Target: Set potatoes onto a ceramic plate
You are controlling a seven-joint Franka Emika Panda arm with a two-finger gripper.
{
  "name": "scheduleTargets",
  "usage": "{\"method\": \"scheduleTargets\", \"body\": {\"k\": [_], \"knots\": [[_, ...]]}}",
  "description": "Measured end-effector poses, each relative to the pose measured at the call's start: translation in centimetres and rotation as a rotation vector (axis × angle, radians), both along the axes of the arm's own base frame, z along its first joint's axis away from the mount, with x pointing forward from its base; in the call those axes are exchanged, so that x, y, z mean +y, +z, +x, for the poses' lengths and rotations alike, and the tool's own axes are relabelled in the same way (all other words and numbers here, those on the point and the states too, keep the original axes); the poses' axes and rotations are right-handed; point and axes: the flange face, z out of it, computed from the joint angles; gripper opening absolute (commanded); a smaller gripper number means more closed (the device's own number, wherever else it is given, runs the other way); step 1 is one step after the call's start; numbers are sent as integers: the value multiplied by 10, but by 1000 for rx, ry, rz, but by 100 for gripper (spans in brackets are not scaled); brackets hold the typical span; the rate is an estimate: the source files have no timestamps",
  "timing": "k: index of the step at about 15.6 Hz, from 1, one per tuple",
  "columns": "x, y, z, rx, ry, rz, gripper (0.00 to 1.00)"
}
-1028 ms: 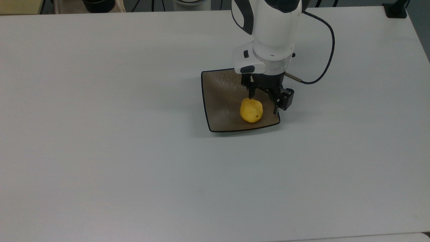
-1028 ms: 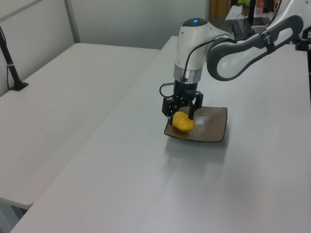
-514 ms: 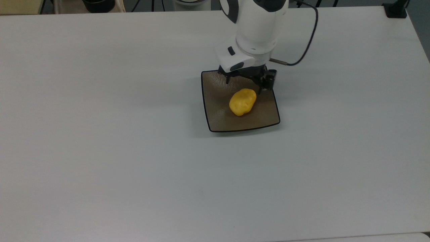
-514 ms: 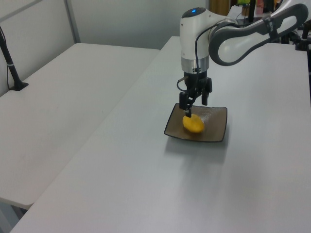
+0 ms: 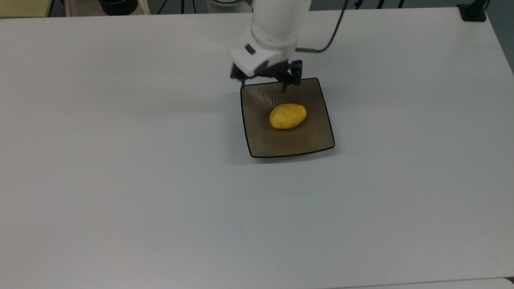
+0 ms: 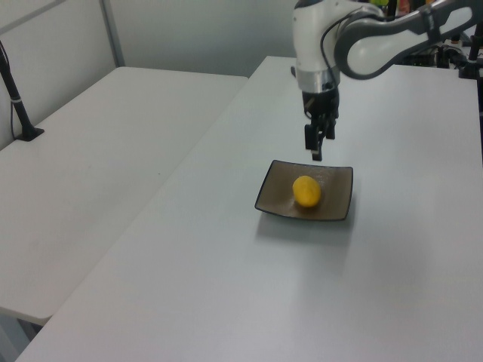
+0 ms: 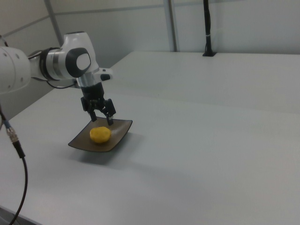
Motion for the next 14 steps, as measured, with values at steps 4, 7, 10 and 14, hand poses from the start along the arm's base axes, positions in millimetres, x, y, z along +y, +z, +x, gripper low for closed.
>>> {"method": "scheduleTargets", "body": {"k": [4,7,10,14], "knots": [[-37,39,-23,-33,-25,6,100],[-65,65,-38,-58,-42,50,100],[-88,100,-54,-80,-54,121,100],[-89,105,-60,-72,-49,121,100]]}}
